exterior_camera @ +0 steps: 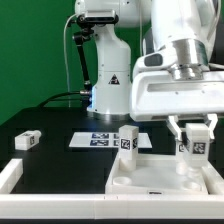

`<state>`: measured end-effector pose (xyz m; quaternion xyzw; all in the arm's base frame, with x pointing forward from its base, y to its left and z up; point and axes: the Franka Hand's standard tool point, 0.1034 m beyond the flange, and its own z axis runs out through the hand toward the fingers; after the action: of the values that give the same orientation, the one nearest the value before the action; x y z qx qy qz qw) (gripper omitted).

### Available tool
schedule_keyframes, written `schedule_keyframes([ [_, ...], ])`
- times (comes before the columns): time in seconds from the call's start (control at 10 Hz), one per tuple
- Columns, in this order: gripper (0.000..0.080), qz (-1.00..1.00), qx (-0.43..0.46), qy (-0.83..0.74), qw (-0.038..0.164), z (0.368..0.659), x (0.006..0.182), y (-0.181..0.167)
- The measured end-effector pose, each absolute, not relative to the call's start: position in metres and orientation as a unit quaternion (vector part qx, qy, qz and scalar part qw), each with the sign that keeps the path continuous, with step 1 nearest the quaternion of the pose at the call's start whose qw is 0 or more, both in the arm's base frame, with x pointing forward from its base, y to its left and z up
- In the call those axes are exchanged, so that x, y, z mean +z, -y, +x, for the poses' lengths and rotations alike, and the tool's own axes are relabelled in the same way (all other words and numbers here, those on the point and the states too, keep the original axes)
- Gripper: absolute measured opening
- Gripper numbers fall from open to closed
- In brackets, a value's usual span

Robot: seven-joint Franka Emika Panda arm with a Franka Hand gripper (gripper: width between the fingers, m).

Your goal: Assemble square table

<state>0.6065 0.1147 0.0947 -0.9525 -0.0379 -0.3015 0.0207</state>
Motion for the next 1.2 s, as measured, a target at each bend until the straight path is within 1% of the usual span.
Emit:
schedule_keyframes([
  [0.6,0.0290,-0.954,-0.296,0.037,0.013,0.610,0.085,-0.100],
  [0.7,0.0290,-0.954,-0.297,0.037,0.013,0.612,0.084,-0.101],
  [0.9,0.0290,-0.955,-0.293,0.041,0.015,0.613,0.076,-0.107],
  [1.2,0.0290,-0.956,-0.290,0.040,0.014,0.612,0.069,-0.106],
])
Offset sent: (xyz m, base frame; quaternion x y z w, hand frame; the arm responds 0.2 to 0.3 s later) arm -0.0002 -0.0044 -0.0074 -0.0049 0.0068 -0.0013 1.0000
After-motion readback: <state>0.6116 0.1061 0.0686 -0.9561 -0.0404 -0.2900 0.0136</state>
